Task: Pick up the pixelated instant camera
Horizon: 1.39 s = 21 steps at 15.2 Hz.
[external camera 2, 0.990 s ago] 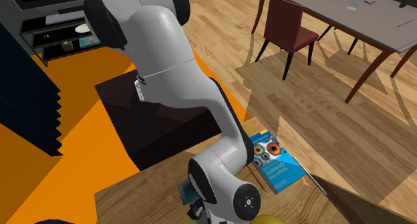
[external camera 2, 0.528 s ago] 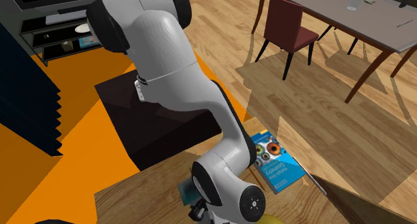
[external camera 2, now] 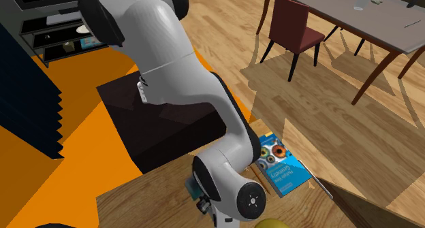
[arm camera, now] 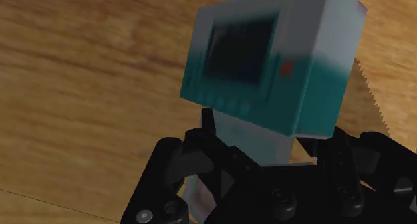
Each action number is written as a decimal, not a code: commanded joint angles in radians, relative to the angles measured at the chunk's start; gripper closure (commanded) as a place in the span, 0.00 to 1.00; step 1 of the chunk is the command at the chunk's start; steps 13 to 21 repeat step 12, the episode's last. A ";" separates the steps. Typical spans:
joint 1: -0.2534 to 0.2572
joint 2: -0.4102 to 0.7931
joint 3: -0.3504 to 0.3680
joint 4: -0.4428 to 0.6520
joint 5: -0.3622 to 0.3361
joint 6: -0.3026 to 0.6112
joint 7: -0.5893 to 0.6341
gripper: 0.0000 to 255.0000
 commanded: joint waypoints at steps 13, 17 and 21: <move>-0.013 -0.114 0.023 -0.030 0.031 -0.093 -0.017 1.00; -0.013 -0.114 0.023 -0.030 0.031 -0.093 -0.017 1.00; -0.013 -0.114 0.023 -0.030 0.031 -0.093 -0.017 1.00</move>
